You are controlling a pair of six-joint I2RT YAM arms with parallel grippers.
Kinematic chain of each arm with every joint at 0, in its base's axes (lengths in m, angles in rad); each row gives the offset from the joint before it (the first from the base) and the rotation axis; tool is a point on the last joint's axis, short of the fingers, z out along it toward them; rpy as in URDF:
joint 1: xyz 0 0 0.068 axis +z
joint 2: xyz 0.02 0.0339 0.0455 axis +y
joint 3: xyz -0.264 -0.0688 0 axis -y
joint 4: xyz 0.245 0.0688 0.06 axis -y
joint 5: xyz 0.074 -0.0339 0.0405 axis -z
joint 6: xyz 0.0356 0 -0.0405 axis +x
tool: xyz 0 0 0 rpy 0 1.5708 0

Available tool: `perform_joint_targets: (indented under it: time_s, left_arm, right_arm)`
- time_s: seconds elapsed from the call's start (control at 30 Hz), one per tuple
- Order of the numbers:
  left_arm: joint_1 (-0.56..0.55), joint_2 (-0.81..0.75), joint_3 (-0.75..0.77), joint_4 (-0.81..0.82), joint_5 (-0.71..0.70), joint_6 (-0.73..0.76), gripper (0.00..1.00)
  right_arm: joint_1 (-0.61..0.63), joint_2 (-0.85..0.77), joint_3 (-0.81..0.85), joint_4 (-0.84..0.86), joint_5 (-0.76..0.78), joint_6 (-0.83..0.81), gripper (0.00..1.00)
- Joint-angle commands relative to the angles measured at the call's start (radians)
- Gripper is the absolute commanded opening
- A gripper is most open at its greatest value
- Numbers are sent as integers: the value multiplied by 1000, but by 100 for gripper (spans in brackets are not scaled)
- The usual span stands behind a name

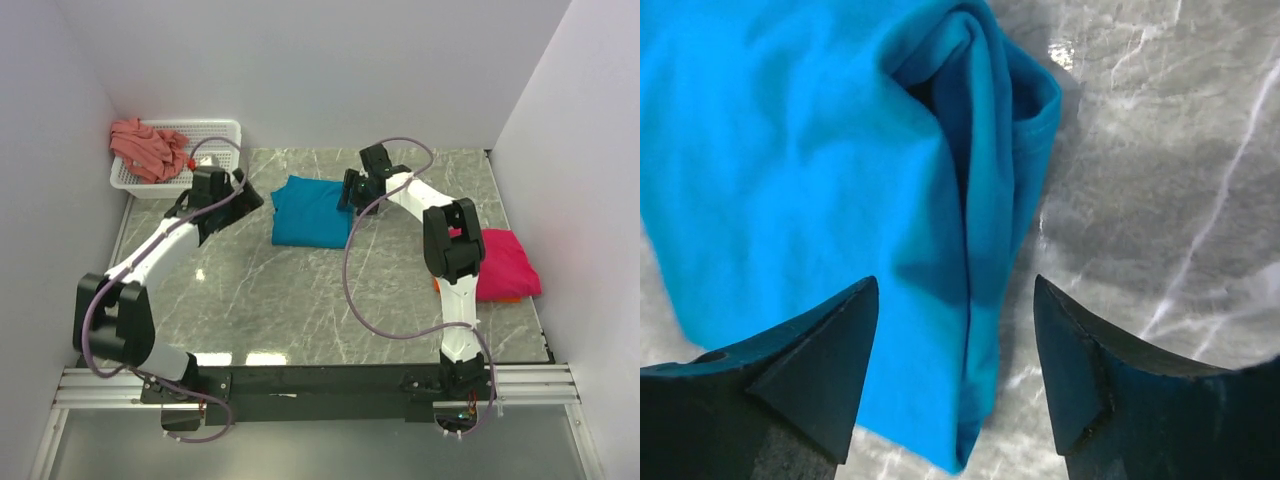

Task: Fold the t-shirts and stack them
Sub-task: Neatly place the folded tshirt to the corner

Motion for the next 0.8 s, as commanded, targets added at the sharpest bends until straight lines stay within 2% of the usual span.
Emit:
perform_joint_targets:
  time_s: [0.0,0.17,0.27,0.3,0.37,0.4,0.6,0.7,0.73,0.77]
  left_arm:
    - [-3,-81,-107,11,-32,-45,99]
    - [-3,-163,-170,-18,-82,-78,99]
    - [-3,-184,-179,-23,-102,-88,100]
    - [-3,-185,-176,-27,-107,-90,99]
    - [-3,-190,-173,-32,-115,-90,99]
    - [-3,-190,-175,-32,-116,-90,99]
    - [-3,-197,-179,-39,-131,-99,99]
    - [-3,-202,-184,-41,-133,-98,100]
    - [-3,-207,-185,-38,-130,-98,99]
    - [-3,-211,-188,-30,-127,-98,99]
  right_arm:
    - [23,47,61,-44,86,7,69]
    - [69,89,89,-70,135,-4,63]
    - [100,108,100,-95,169,-10,54]
    - [104,111,104,-101,172,-12,46]
    - [127,119,109,-104,181,-18,37]
    - [135,120,110,-98,187,-26,28]
    - [213,131,138,-153,224,-101,13]
    - [261,59,28,-164,221,-144,6]
    - [273,-14,-24,-161,221,-147,4]
    - [284,-57,-141,-149,223,-141,2]
